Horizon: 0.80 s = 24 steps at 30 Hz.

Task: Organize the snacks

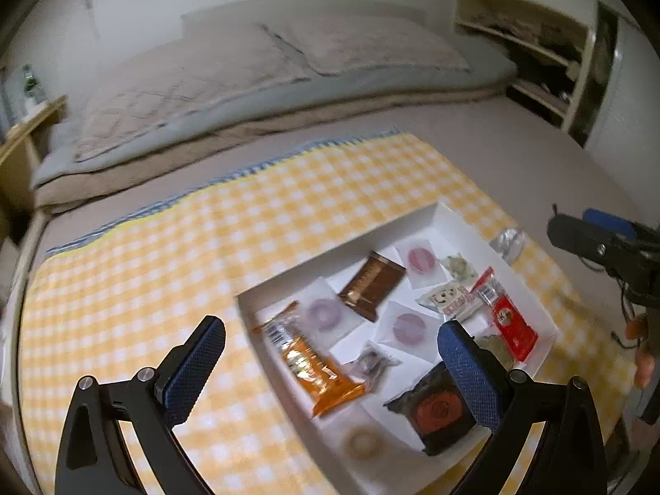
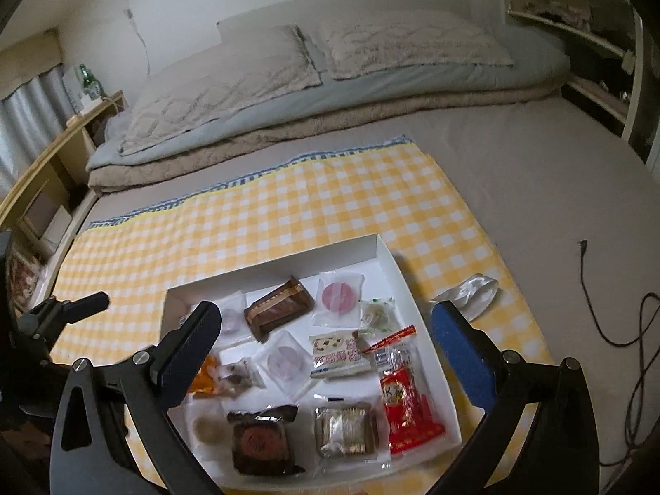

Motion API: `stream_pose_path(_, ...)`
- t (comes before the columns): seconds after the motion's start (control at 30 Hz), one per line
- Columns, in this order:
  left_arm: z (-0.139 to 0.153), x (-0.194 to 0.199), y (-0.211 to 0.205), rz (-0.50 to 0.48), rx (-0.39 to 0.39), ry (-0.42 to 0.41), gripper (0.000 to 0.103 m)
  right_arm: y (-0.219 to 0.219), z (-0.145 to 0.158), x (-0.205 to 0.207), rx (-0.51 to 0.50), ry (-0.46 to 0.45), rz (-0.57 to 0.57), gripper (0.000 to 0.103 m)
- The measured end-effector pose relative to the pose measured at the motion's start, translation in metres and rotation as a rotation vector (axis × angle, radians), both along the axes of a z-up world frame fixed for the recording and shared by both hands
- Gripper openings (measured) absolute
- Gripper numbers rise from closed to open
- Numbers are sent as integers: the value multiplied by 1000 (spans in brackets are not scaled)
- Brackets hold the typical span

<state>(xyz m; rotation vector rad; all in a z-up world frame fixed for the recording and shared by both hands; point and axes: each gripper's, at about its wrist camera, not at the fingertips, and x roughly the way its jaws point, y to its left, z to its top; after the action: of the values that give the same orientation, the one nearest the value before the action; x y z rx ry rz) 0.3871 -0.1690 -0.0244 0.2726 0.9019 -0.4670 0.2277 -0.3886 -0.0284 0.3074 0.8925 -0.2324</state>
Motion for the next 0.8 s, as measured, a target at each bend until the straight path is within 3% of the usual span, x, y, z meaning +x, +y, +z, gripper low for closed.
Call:
stream_pose_path(0.27, 50, -78, 40, 87, 1, -98, 103, 26, 34, -36, -27, -59, 52, 103)
stream_pose_path(0.5, 79, -141, 75, 145, -46, -161, 103, 51, 53, -73, -74, -103, 109, 103)
stream_pose_path(0.8, 92, -231, 102, 155, -95, -245, 103, 73, 62, -131, -137, -154, 116, 103)
